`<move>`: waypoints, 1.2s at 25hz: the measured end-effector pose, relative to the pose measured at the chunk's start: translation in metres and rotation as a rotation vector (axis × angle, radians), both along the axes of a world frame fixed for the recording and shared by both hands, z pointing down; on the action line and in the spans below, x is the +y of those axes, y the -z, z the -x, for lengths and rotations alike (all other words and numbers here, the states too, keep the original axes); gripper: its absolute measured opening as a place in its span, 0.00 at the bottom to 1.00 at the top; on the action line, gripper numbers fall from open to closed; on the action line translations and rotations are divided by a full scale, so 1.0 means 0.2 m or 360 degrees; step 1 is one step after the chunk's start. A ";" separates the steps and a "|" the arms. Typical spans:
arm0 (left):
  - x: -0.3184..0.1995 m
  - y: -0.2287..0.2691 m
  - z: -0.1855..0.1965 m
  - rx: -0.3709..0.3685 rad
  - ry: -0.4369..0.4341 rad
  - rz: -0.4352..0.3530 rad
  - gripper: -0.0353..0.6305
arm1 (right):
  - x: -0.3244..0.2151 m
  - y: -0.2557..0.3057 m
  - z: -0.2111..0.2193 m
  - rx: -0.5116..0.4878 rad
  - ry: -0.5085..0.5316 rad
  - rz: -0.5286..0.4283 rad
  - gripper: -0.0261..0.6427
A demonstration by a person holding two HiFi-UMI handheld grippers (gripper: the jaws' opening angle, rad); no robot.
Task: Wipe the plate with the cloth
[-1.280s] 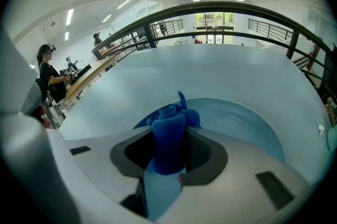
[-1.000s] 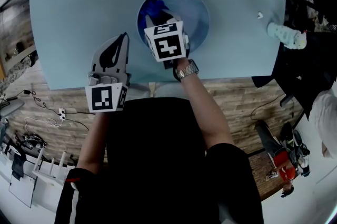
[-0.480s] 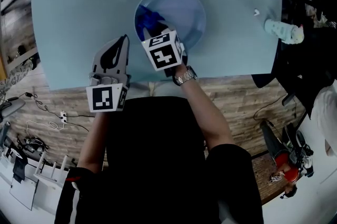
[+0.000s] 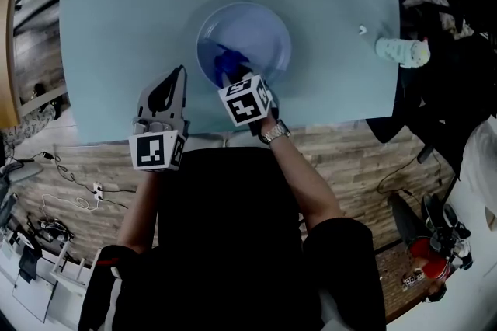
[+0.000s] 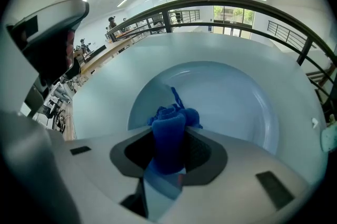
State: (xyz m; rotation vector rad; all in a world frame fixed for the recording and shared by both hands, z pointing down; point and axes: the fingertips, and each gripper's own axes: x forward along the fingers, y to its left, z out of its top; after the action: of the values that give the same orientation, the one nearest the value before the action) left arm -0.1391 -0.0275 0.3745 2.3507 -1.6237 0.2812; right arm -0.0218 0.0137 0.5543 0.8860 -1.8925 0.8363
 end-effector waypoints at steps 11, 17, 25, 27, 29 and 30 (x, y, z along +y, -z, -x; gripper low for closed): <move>0.07 0.11 0.00 -0.0047 0.0034 -0.0018 0.06 | 0.04 0.27 -0.16 -0.0096 -0.0309 -0.0070 0.22; 0.05 0.23 0.00 -0.0001 0.0039 -0.0076 0.05 | -0.04 0.58 -0.10 -0.0209 -0.0308 -0.0418 0.22; 0.01 0.34 0.11 -0.0004 0.0020 -0.0149 0.06 | -0.16 1.06 0.04 -0.0374 -0.0395 -0.0927 0.22; -0.02 0.35 0.14 -0.0003 0.0046 -0.0155 0.06 | -0.20 1.15 0.04 -0.0402 -0.0431 -0.1028 0.22; -0.05 0.38 0.16 0.0013 0.0066 -0.0180 0.05 | -0.23 1.23 0.02 -0.0421 -0.0479 -0.1104 0.22; -0.07 0.40 0.16 0.0018 0.0072 -0.0202 0.05 | -0.24 1.27 0.01 -0.0434 -0.0499 -0.1140 0.22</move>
State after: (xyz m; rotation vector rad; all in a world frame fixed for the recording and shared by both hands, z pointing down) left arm -0.1710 -0.0407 0.2942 2.3981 -1.7346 0.1595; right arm -0.0240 -0.0352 0.3010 1.5974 -2.3805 0.4551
